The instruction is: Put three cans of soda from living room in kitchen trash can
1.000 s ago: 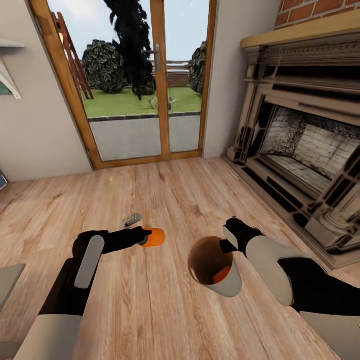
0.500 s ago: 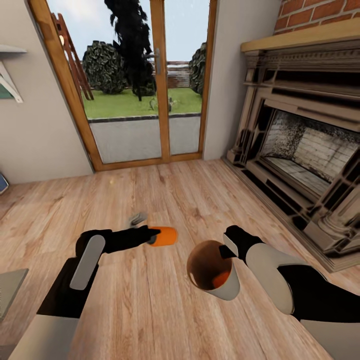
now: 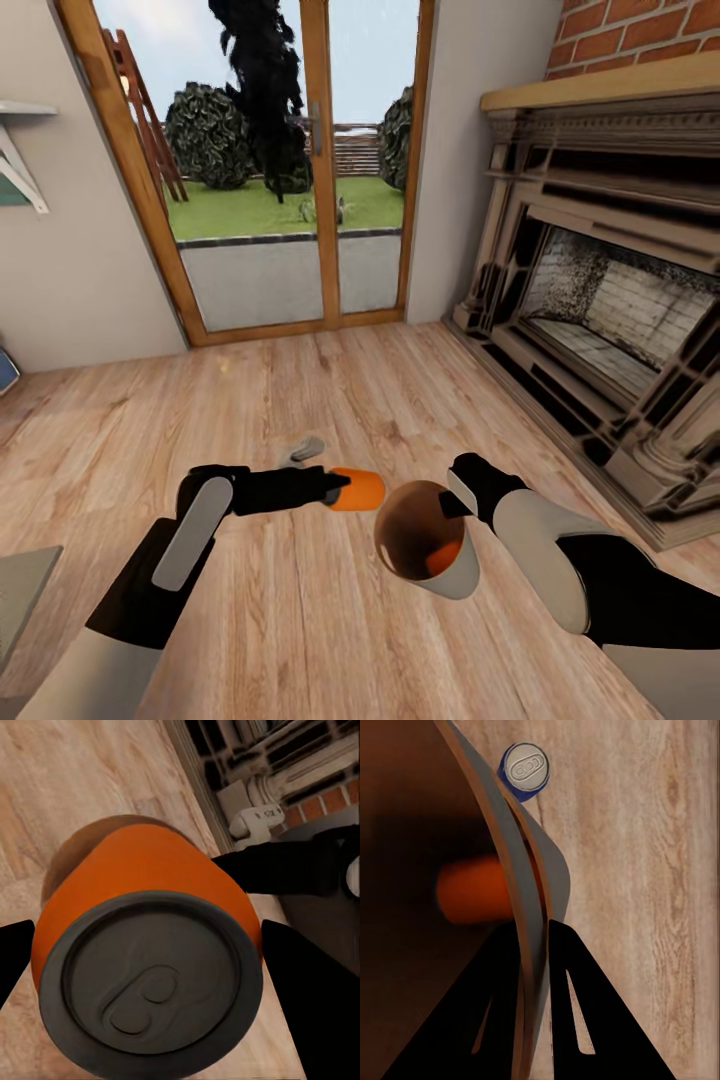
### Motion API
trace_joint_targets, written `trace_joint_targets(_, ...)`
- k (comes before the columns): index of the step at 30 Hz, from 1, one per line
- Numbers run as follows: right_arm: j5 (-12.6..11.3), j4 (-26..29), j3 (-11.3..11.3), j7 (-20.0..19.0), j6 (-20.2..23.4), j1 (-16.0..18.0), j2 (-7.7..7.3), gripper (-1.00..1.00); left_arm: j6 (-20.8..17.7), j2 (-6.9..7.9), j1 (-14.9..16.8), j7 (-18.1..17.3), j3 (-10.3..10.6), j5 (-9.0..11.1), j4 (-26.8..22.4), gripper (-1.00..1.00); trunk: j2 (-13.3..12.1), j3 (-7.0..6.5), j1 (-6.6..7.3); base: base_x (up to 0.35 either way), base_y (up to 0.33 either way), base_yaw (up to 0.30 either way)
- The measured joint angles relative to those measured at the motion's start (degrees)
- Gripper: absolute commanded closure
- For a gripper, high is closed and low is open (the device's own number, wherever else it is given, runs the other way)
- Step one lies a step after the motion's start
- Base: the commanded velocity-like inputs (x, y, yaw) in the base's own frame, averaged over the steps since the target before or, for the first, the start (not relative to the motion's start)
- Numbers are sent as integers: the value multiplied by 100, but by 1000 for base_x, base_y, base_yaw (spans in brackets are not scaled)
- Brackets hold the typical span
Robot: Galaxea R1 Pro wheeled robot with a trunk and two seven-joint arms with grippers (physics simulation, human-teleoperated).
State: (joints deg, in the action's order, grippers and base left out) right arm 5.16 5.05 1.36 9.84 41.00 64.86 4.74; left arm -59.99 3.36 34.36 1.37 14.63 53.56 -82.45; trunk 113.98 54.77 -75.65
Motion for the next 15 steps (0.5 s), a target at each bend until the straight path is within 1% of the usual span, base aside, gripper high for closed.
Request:
trace_joint_targets(1,9,1,7,1,1,0,0,100,0,3,0,0,36,16,-25,100,-40,-18,22,0,0,0)
trace_joint_targets(2,11,1,10,3,1,0,2,100,0,12,0,-1,122,76,-63,100,-80,-36,44,0,0,0)
trace_joint_targets(4,-4,2,-7,4,-1,0,1,100,-1,31,0,-1,204,102,-88,100,-160,-72,88,0,0,0)
trace_joint_targets(5,-20,2,-21,6,-3,-1,-2,100,-1,73,0,-2,263,148,-111,100,-201,-90,110,0,0,0)
trace_joint_targets(7,-25,2,-24,7,-3,-1,-4,100,-1,122,1,-2,303,204,-131,100,-281,-126,154,0,0,0)
trace_joint_targets(9,-6,2,-14,7,-2,-1,-6,100,-1,161,1,-2,332,295,-144,100,-361,-162,198,0,0,0)
trace_joint_targets(10,1,2,-9,6,-1,-1,-7,100,0,189,1,0,361,387,-152,100,-401,-179,220,0,0,0)
trace_joint_targets(12,3,2,-7,7,0,-1,-7,100,-1,209,0,-1,406,446,-156,100,-481,-215,264,0,0,0)
trace_joint_targets(13,1,2,-8,5,-1,-1,-6,100,0,220,0,0,465,493,-155,100,-521,-233,285,0,0,0)
trace_joint_targets(15,-17,3,-14,6,-2,-1,0,100,-1,227,5,4,583,518,-136,100,-602,-269,329,0,0,0)
